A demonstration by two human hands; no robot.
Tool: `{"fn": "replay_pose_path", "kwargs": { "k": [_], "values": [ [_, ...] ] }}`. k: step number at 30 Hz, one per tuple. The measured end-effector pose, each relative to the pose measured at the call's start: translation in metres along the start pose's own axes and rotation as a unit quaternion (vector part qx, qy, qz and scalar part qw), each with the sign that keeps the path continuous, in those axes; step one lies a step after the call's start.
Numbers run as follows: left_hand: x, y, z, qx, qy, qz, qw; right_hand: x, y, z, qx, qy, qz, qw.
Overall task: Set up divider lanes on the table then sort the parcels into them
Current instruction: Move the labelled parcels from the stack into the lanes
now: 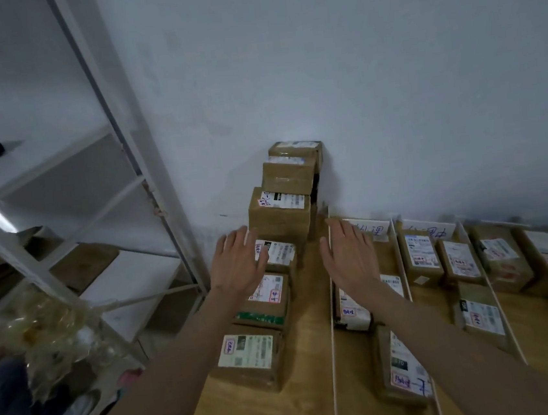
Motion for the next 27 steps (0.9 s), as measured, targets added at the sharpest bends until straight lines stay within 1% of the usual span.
{"fn": "replay_pose_path", "kwargs": {
  "k": [4, 10, 20, 23, 25, 27],
  "values": [
    [0.045, 0.010, 0.002, 0.006, -0.011, 0.029, 0.999, 0.040, -0.005, 0.003, -0.001, 0.004, 0.002, 1.000],
    [0.112, 0.013, -0.005, 0.003, -0.032, 0.039, 0.999, 0.101, -0.017, 0.000, 0.000, 0.004, 0.009, 1.000],
    [0.247, -0.016, -0.031, -0.014, -0.039, 0.052, 0.998, 0.219, -0.071, 0.005, -0.007, -0.047, -0.014, 0.999],
    [0.276, -0.029, -0.031, -0.039, -0.028, 0.044, 0.998, 0.241, -0.087, 0.009, 0.002, -0.062, -0.022, 0.998],
    [0.291, -0.036, -0.027, -0.079, -0.010, 0.035, 0.996, 0.252, -0.097, 0.012, 0.028, -0.090, -0.031, 0.995],
    [0.303, -0.042, -0.023, -0.140, 0.038, 0.006, 0.989, 0.260, -0.105, 0.014, 0.070, -0.125, -0.045, 0.989]
  ]
}}
Point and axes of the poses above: each hand's wrist, its own x-axis towards the middle knuckle, its own y-axis out of the back of the hand, z = x × y, the point moved 1 cm from there along x, towards the middle knuckle
